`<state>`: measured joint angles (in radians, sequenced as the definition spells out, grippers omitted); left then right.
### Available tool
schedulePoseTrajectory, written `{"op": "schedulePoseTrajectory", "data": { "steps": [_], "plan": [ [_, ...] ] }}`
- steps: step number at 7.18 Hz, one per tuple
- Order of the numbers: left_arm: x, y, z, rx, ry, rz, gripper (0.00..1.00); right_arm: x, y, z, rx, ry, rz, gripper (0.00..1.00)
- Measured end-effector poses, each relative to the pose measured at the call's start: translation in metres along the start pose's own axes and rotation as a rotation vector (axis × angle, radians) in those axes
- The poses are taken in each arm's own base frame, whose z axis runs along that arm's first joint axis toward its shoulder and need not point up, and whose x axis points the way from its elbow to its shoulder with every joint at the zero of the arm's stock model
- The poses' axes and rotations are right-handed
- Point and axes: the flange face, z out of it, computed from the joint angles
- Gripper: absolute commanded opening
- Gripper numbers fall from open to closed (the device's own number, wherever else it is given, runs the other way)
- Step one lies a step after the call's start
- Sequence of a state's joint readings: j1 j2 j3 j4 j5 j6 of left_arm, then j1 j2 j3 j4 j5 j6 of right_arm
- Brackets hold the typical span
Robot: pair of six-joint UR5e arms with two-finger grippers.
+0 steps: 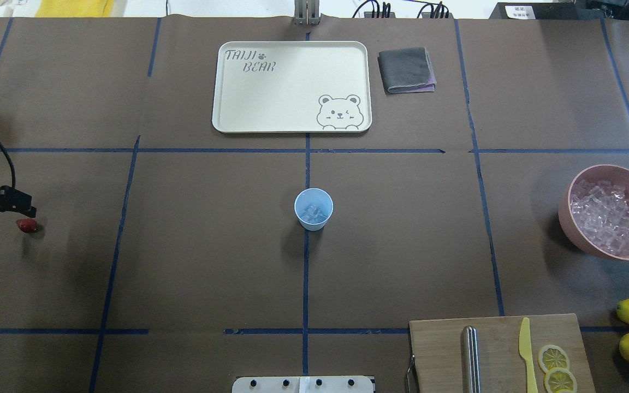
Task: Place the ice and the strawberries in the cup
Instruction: 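Lower the left gripper onto the red strawberry and grasp it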
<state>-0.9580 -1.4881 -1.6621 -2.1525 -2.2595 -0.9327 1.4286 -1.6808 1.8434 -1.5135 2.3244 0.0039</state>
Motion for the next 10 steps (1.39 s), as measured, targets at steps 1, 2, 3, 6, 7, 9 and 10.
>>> {"op": "schedulePoseTrajectory", "data": {
  "steps": [1,2,3,6,7,9,10],
  "plan": [
    [0.009,0.007,0.010,0.002,-0.002,-0.003,1.00,-0.001,-0.004,-0.001,0.002,0.003,-0.005,0.99],
    [0.011,0.010,0.017,0.015,-0.018,0.001,0.98,-0.002,-0.006,-0.002,0.004,0.007,-0.008,0.99],
    [0.012,0.010,0.019,0.032,-0.031,0.009,0.92,-0.002,-0.007,-0.002,0.006,0.010,-0.009,0.99],
    [0.010,0.008,0.022,0.043,-0.043,0.016,0.85,-0.004,-0.010,-0.005,0.011,0.012,-0.014,0.99],
    [0.008,0.009,0.023,0.042,-0.046,0.014,0.80,-0.005,-0.011,-0.005,0.013,0.013,-0.016,0.99],
    [0.005,0.009,0.024,0.051,-0.058,0.012,0.77,-0.006,-0.011,-0.007,0.016,0.013,-0.017,0.99],
    [0.004,0.008,0.024,0.058,-0.064,0.011,0.71,-0.006,-0.011,-0.007,0.017,0.013,-0.017,0.99]
  ]
}}
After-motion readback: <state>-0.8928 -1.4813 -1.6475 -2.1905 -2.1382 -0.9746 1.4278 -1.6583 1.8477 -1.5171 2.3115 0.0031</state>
